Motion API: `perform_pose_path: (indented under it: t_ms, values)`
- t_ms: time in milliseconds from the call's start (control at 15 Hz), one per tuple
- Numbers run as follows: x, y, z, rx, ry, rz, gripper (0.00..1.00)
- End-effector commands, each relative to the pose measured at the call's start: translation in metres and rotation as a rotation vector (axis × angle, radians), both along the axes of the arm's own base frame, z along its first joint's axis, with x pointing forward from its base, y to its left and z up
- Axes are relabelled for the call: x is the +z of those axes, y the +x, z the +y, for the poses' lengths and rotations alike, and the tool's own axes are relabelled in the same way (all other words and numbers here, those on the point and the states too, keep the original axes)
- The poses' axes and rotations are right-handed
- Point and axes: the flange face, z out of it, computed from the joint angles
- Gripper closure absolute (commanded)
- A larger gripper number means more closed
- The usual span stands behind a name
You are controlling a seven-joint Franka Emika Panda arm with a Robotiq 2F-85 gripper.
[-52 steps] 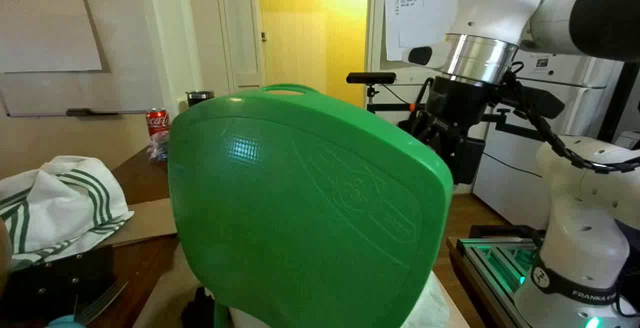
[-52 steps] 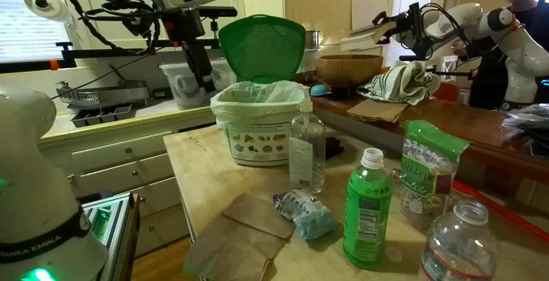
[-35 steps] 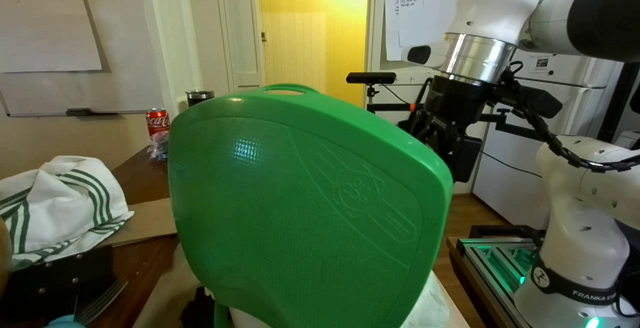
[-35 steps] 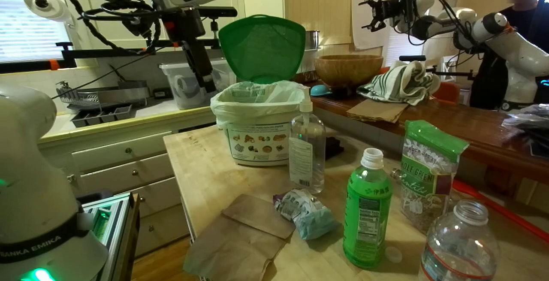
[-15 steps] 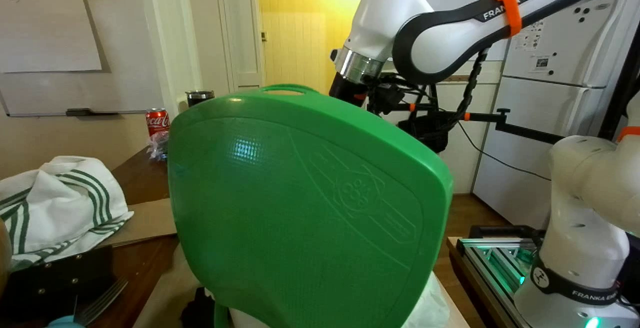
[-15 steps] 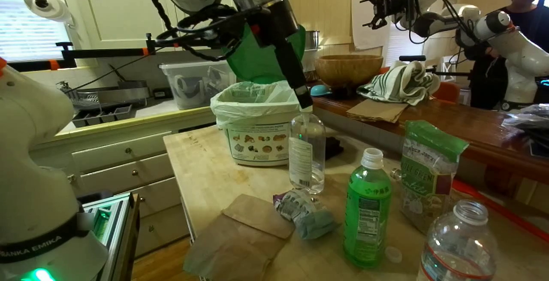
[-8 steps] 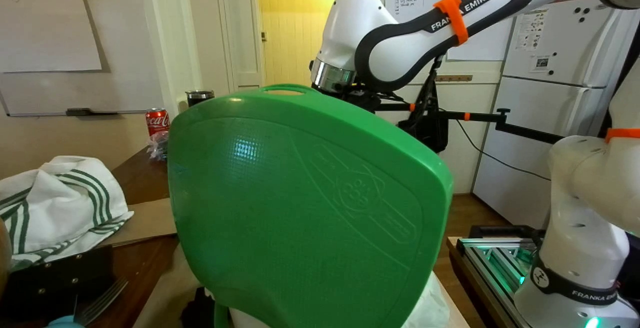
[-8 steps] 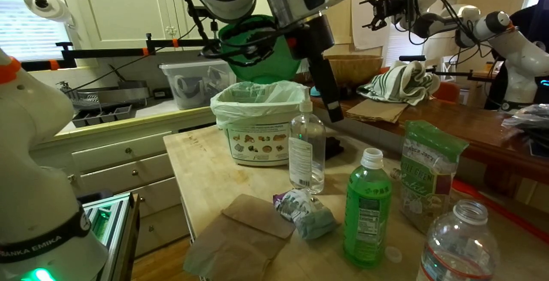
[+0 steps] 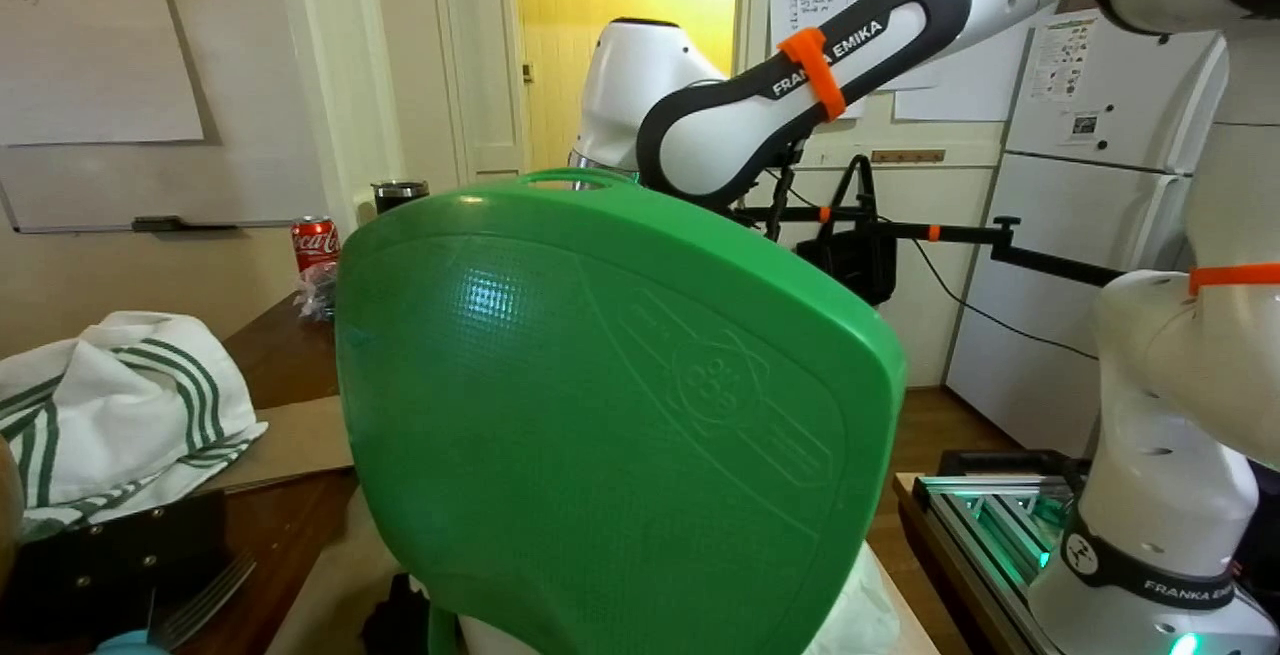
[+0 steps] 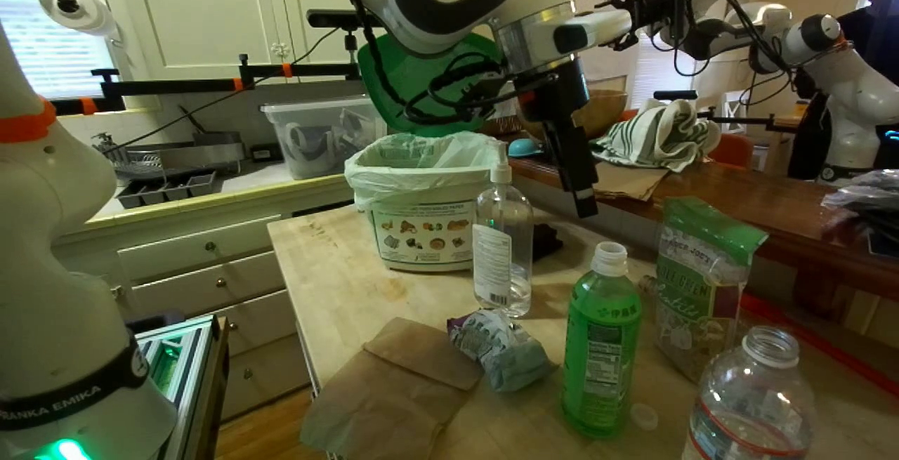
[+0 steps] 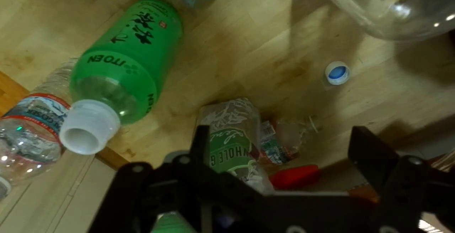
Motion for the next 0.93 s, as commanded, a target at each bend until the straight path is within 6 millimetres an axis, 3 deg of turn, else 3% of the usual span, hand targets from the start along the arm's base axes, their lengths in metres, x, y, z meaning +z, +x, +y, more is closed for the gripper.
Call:
perform_pose_path:
  t_ms: [0, 333, 867]
  values:
    - [-0.009, 0.030, 0.008, -0.012, 0.043, 0.020, 0.00]
    - [-0.027, 0.053, 0.022, 0.003, 0.065, 0.053, 0.00]
    - [-0.054, 0.071, 0.033, 0.014, 0.093, 0.091, 0.00]
